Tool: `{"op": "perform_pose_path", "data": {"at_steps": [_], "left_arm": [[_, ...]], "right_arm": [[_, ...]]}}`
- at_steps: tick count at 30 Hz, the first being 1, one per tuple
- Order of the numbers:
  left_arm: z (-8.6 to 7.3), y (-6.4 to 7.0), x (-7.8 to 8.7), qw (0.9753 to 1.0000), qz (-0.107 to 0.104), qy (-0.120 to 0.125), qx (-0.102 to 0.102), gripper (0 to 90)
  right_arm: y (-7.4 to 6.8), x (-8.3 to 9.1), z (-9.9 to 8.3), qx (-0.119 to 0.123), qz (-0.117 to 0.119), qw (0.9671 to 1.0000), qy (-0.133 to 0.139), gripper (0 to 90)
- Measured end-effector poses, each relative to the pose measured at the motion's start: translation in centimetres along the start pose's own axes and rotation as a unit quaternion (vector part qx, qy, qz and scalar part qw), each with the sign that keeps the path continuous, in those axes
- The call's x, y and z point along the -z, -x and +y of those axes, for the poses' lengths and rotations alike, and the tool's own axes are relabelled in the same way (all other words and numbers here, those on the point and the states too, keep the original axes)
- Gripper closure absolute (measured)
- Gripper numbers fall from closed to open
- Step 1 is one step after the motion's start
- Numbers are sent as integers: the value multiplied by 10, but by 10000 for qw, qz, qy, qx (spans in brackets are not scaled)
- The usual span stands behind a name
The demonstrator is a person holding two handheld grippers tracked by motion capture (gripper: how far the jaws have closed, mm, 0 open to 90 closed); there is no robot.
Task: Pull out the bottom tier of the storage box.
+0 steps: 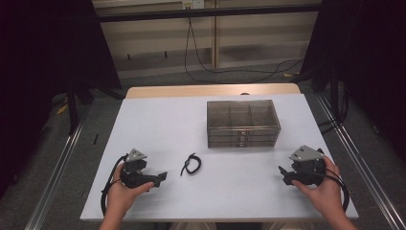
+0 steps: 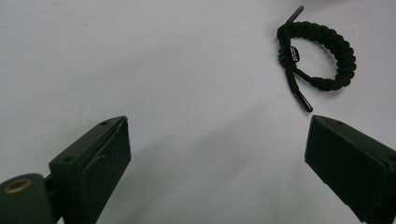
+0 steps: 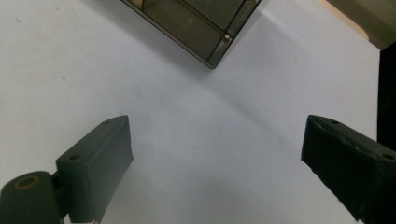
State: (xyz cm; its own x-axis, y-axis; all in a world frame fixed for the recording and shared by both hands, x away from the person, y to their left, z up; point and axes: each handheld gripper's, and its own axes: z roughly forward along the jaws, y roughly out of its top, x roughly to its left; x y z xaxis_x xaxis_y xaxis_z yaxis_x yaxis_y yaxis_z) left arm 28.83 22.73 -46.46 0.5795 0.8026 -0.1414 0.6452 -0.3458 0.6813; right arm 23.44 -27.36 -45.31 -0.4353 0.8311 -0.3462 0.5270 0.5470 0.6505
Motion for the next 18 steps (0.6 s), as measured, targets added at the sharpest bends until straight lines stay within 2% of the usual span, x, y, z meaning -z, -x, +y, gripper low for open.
{"op": "perform_pose_path", "data": {"at_steps": [12, 13, 15, 16, 18], "left_arm": [[0, 0, 0, 10000, 16, -19, 2, 69], [0, -1, 0, 10000, 8, -11, 7, 69], [-1, -1, 0, 10000, 12, -20, 8, 69], [-1, -1, 0, 10000, 5, -31, 24, 70], [-1, -2, 0, 10000, -11, -60, 15, 69]], "right_arm": [[-4, -1, 5, 384, -360, 9986, 32, 96], [-5, -1, 6, 481, -464, 9978, -17, 97], [-7, -1, 7, 541, -485, 9974, 4, 97], [-8, -1, 7, 555, -582, 9968, -17, 98], [-9, -2, 9, 690, -622, 9957, -26, 99]]}}
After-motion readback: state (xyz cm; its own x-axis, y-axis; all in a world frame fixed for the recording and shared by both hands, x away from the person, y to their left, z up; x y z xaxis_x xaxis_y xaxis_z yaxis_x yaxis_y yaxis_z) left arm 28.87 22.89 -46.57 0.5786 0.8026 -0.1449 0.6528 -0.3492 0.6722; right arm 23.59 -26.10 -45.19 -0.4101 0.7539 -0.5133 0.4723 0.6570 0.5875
